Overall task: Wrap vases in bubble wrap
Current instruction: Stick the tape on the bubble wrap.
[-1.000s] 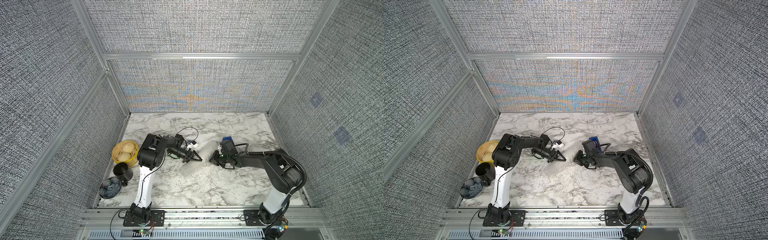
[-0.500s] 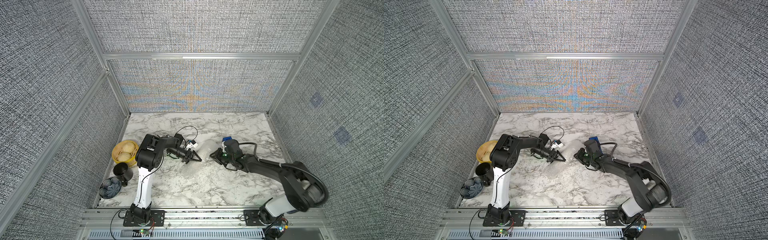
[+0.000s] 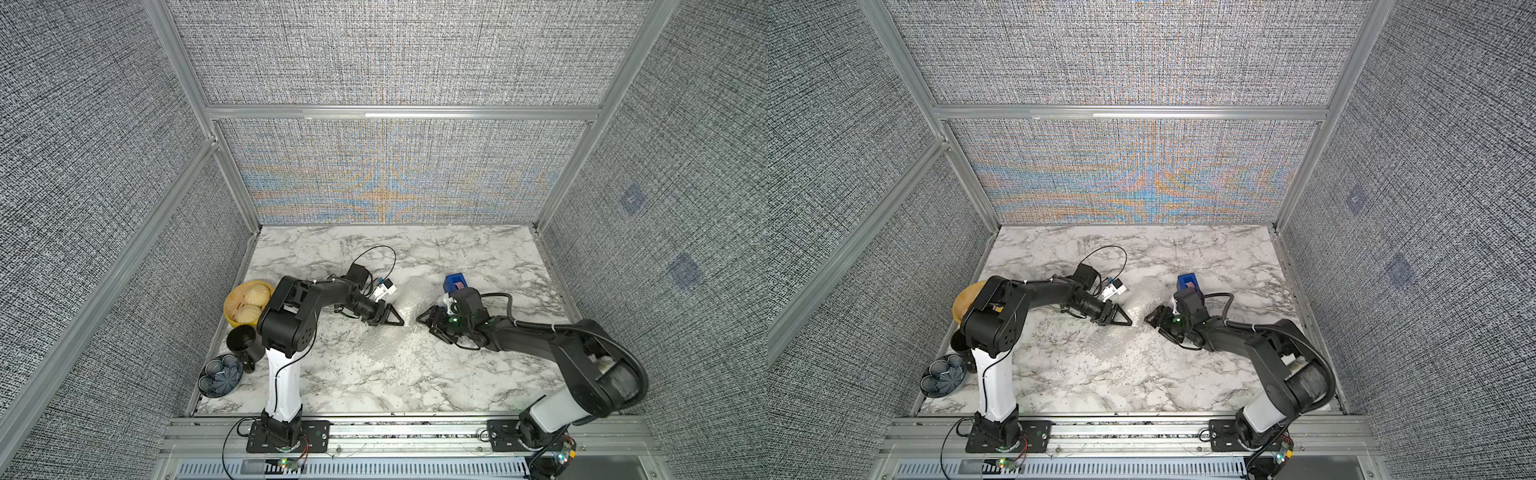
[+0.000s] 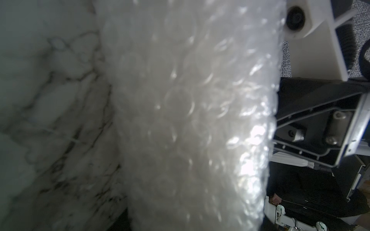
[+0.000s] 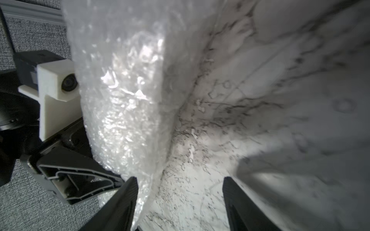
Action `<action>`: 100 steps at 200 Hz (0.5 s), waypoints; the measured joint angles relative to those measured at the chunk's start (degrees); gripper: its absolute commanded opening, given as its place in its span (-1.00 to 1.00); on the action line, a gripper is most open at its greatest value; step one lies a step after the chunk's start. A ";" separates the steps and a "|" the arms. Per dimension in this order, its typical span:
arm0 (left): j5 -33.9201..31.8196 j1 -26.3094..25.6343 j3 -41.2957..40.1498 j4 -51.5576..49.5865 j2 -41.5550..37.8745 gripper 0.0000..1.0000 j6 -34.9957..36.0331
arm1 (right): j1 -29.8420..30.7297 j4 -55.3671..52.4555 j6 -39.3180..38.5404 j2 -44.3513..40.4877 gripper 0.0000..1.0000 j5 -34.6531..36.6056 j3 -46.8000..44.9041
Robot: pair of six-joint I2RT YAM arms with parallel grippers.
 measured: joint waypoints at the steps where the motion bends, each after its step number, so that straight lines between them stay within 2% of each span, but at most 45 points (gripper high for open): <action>1: 0.02 0.00 0.00 0.07 0.00 0.23 -0.04 | 0.04 0.39 0.17 0.39 0.02 -0.13 0.15; 18: 0.17 -0.15 0.09 0.81 0.22 0.23 -0.39 | 0.07 4.17 2.27 3.78 -0.05 -1.64 1.03; 30: 0.42 -0.20 0.37 1.14 0.48 0.23 -0.39 | 0.17 5.40 2.60 4.31 -0.22 -1.97 0.94; 68: 0.90 -0.11 1.22 1.03 1.29 0.23 -0.59 | 0.17 12.22 5.16 8.55 -0.39 -3.63 0.63; 100: 1.11 0.17 1.53 1.64 1.73 0.23 -0.94 | -0.13 22.82 8.04 15.93 -0.74 -5.44 1.20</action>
